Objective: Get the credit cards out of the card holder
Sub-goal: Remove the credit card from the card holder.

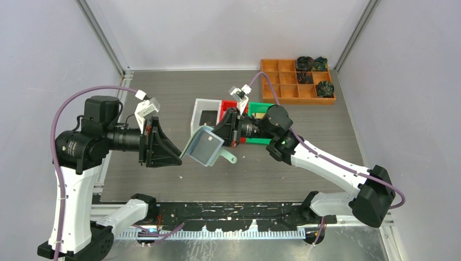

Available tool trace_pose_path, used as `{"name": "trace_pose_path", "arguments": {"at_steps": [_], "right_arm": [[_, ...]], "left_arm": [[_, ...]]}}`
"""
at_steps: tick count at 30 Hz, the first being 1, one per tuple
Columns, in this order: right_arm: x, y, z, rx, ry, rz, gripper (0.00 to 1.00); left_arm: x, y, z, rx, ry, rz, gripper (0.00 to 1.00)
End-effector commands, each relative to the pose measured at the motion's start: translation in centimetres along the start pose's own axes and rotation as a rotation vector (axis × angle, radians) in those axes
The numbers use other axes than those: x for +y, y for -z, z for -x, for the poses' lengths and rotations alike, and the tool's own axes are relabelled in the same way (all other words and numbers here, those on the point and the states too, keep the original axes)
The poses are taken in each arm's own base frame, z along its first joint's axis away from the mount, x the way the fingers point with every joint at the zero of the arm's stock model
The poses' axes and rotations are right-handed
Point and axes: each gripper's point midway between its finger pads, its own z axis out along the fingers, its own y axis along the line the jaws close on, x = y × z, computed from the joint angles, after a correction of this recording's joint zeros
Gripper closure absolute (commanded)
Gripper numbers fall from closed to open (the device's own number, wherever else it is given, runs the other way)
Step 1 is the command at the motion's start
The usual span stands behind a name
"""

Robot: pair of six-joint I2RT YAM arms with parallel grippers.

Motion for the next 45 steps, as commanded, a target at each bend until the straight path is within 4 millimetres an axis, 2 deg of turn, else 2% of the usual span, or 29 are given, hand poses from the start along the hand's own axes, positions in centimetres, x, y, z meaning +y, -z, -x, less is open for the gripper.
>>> {"name": "trace_pose_path", "arguments": {"at_steps": [1,3,5,7,8,9,10,13,17,21,28,33,37,45], "right_arm": [[4.1,0.3,2.3,-0.068,0.073,0.115,0.99],[4.3,0.3,2.4,-0.064,0.07,0.12,0.99],[4.3,0.0,2.3,-0.055,0.066,0.106,0.99],[3.6,-0.6,2.0,-0.032,0.059,0.043,0.99],[3.3,-0.9,1.7,-0.013,0.062,0.006,0.99],[2.9,-1.3,1.5,0.002,0.068,-0.039,0.99],[2.2,-1.7,1.2,0.015,0.081,-0.113,0.99],[0.2,-2.3,0.5,0.076,0.072,-0.289,0.99],[-0.4,-2.9,0.2,0.085,0.106,-0.38,0.99],[-1.0,-3.5,0.2,0.086,0.108,-0.422,0.99],[-1.7,-3.9,0.9,0.072,0.094,-0.489,0.99],[-1.5,-4.5,1.2,0.053,0.073,-0.493,0.99],[-1.4,-5.0,1.3,0.041,0.061,-0.484,0.99],[-2.0,-5.4,1.9,0.011,0.056,-0.511,0.99]], "left_arm": [[0.4,0.0,0.6,-0.026,-0.028,0.034,0.64],[1.3,-0.1,0.9,-0.039,-0.021,0.071,0.64],[1.9,-0.2,1.1,-0.053,-0.028,0.093,0.57],[2.4,-0.2,1.2,-0.066,-0.055,0.116,0.34],[2.8,-0.1,1.2,-0.075,-0.076,0.142,0.16],[3.4,0.0,1.2,-0.085,-0.099,0.181,0.09],[4.1,0.3,1.3,-0.102,-0.136,0.238,0.06],[5.7,0.9,1.3,-0.132,-0.218,0.334,0.03],[6.8,1.0,0.3,-0.121,-0.236,0.38,0.01],[7.3,1.6,-0.1,-0.133,-0.281,0.433,0.0],[6.2,1.2,-1.5,-0.116,-0.287,0.373,0.0],[8.1,1.4,-1.8,-0.138,-0.315,0.451,0.0],[9.8,2.0,-1.1,-0.183,-0.359,0.539,0.0],[8.6,0.7,-1.1,-0.191,-0.326,0.427,0.0]]}}
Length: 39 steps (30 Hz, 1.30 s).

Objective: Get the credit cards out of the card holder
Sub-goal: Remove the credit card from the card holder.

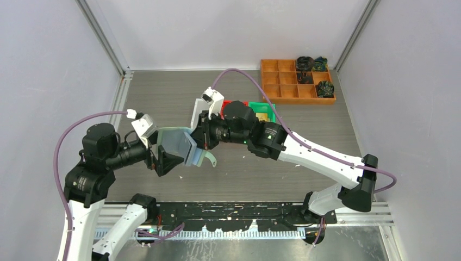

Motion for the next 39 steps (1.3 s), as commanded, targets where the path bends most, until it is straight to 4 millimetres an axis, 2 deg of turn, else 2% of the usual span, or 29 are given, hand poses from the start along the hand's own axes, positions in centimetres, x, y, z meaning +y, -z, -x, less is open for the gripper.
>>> {"name": "trace_pose_path", "arguments": {"at_steps": [1,4,8,16,26,39], "right_arm": [[2.5,0.7,4.1,-0.135,-0.003,0.049,0.99],[2.4,0.7,4.1,-0.137,-0.006,0.044,0.99],[2.4,0.5,4.3,-0.142,-0.012,0.039,0.99],[2.6,0.3,4.5,-0.148,-0.026,0.045,0.99],[2.3,0.0,4.6,-0.153,-0.029,0.032,0.99],[2.0,0.2,4.4,-0.153,-0.034,0.022,0.99]], "left_arm": [[-1.0,-0.2,1.9,-0.072,-0.038,-0.069,0.0],[-1.6,-0.1,1.8,-0.073,-0.031,-0.099,0.0],[-1.4,-0.3,1.2,-0.064,-0.024,-0.093,0.0],[0.9,-0.6,1.4,-0.078,-0.065,0.022,0.02],[1.3,-0.5,1.6,-0.093,-0.083,0.047,0.04],[2.6,0.0,2.3,-0.126,-0.112,0.136,0.14]]}}
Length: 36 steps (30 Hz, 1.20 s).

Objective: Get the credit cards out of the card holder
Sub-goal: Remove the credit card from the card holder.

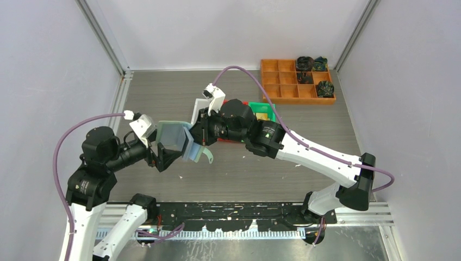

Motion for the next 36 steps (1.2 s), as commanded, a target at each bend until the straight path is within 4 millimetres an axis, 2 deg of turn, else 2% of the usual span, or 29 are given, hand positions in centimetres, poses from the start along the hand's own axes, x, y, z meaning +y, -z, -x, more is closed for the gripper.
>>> {"name": "trace_pose_path", "arguments": {"at_steps": [1,5,13,23,31,36], "right_arm": [[2.9,1.1,3.2,-0.105,-0.005,0.081,0.99],[3.0,1.6,3.2,-0.116,-0.003,0.099,0.99],[3.3,2.2,3.0,-0.124,-0.002,0.126,0.99],[3.5,2.9,3.2,-0.142,0.001,0.148,0.99],[4.6,3.8,3.2,-0.148,0.002,0.25,0.99],[5.4,4.6,3.0,-0.149,0.013,0.317,0.99]], "left_arm": [[1.1,0.2,2.2,-0.08,-0.071,0.063,0.16],[1.6,0.8,2.7,-0.096,-0.098,0.105,0.23],[1.0,1.6,3.0,-0.104,-0.104,0.103,0.35],[0.9,2.3,3.2,-0.117,-0.112,0.129,0.43],[1.8,2.8,3.4,-0.12,-0.118,0.192,0.55],[1.7,2.8,3.6,-0.124,-0.118,0.186,0.57]]}}
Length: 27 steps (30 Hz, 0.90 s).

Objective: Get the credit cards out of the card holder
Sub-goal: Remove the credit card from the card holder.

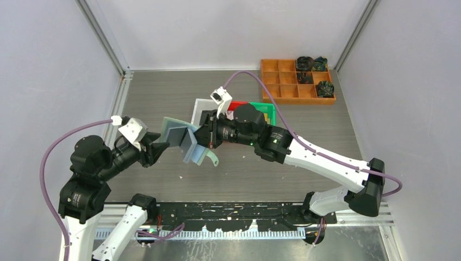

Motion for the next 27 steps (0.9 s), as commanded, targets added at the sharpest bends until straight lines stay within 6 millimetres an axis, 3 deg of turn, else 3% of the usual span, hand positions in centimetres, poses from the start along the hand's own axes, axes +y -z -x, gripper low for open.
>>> {"name": "trace_pose_path", "arguments": {"at_steps": [1,9,13,16,20,24,27], "right_arm": [[5.7,2.5,3.2,-0.1,0.028,0.227,0.99],[7.4,3.8,3.2,-0.113,0.072,0.337,0.99],[7.7,4.6,2.7,-0.103,0.12,0.373,0.99],[8.1,5.3,2.0,-0.071,0.163,0.404,0.99],[8.4,6.3,1.1,-0.036,0.233,0.441,0.99],[8.9,7.3,0.7,-0.015,0.301,0.468,0.99],[9.1,7.7,0.9,-0.003,0.33,0.468,0.99]], "left_arm": [[0.4,0.4,2.1,-0.06,-0.039,0.025,0.57],[0.2,0.4,2.5,-0.07,-0.034,0.012,0.55],[0.3,0.8,3.1,-0.091,-0.05,0.029,0.29],[-0.2,1.4,4.0,-0.117,-0.071,0.013,0.16],[-2.4,2.1,4.8,-0.123,-0.042,-0.098,0.04],[-6.4,2.9,4.9,-0.098,0.032,-0.324,0.01],[-7.6,3.0,4.7,-0.073,0.081,-0.4,0.0]]}}
